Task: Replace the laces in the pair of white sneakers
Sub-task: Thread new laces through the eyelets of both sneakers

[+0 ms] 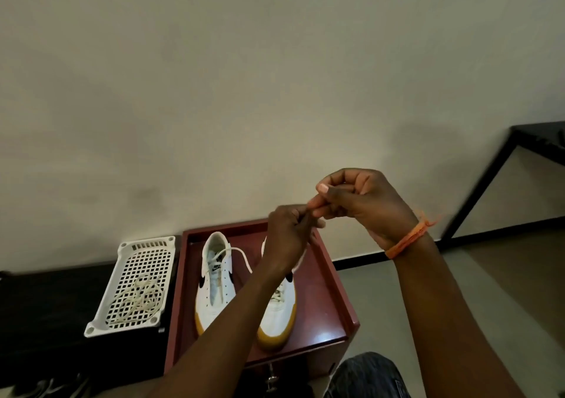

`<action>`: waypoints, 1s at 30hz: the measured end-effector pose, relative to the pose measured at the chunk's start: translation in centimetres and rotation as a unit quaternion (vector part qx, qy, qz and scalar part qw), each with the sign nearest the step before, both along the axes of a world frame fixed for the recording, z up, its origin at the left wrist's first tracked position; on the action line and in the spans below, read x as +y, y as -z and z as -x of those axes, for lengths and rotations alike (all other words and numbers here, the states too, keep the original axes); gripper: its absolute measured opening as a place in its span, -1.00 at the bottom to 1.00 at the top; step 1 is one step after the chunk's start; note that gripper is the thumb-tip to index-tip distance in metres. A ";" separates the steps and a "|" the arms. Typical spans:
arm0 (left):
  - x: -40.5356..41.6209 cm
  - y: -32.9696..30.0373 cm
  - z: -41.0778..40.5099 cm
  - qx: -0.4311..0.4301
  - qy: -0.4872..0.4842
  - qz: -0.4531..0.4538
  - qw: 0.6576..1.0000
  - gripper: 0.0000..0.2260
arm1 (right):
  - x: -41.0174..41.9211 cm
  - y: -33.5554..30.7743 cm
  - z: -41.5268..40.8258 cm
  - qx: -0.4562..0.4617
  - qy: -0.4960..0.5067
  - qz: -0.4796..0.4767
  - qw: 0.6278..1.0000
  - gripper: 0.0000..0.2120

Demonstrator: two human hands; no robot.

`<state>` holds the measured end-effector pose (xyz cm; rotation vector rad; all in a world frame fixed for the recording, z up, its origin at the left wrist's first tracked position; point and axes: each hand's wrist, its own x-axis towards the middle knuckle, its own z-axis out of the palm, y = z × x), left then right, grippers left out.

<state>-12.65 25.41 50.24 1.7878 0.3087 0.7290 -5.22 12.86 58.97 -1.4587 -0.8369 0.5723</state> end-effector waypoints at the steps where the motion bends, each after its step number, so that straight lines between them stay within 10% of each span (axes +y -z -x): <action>1: -0.3 0.6 0.1 0.016 0.025 0.024 0.999 -0.77 | 0.2 0.6 -0.1 0.024 -0.025 -0.011 0.999 -0.79; 8: 1.1 8.7 0.7 0.158 0.102 0.054 0.981 -0.90 | 3.4 11.5 -2.2 0.169 -0.025 -0.006 0.985 -0.73; 18: 8.4 22.1 0.7 0.187 -0.239 0.047 0.952 -0.84 | 11.4 29.2 -4.4 -0.056 0.135 0.138 0.979 -0.94; 23: 9.5 24.3 -1.7 0.170 -0.261 0.005 0.950 -0.86 | 14.1 32.1 -5.0 -0.377 0.156 0.169 0.897 -0.93; 30: 11.0 25.8 -1.9 0.178 -0.223 0.029 0.958 -0.88 | 14.4 33.6 -4.3 -0.432 0.198 0.237 0.847 -0.93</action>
